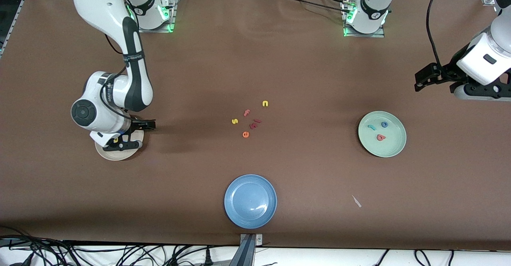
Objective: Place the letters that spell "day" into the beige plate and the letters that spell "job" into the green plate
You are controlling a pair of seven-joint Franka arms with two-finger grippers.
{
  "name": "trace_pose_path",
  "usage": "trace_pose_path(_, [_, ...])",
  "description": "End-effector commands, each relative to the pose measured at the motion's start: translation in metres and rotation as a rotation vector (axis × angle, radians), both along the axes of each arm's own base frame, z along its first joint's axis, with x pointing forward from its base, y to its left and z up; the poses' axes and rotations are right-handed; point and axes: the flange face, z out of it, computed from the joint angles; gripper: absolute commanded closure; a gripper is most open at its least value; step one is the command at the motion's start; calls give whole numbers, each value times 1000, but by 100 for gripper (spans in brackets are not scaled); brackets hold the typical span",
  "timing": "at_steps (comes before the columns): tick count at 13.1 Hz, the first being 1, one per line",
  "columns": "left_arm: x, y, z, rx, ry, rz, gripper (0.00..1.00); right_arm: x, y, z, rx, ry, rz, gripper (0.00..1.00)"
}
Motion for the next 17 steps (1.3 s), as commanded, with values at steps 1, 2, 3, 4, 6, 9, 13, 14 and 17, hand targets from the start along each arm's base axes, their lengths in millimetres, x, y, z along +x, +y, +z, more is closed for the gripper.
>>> trace_pose_path(1, [-12,1,-1,-21,-5,28,0,1,2,-23,-22,-18,-3,2])
trace_pose_path(2, [-9,0,-2,-22,-5,25,0,1,3,-25,-22,-19,-1,3])
trace_pose_path(3, [-8,-4,-1,-21,-8,17,0,2,7,-23,-22,-22,-4,3])
trace_pose_path(4, [-8,-7,-1,-21,-8,13,0,7,11,-18,-17,-30,-9,1])
trace_pose_path(6, [-8,-8,-1,-22,-6,11,0,14,22,-3,-1,-18,-4,1])
trace_pose_path(9, [-8,-5,-1,-16,-6,14,0,27,39,31,25,59,-10,1])
trace_pose_path(13, [-8,-3,-1,-14,-6,18,0,38,34,63,14,73,-4,1])
trace_pose_path(14, [-8,-4,-2,-14,-4,15,0,40,34,73,13,81,-4,1])
trace_pose_path(17, [-7,-5,-3,-14,-3,14,0,39,49,103,11,88,-19,1])
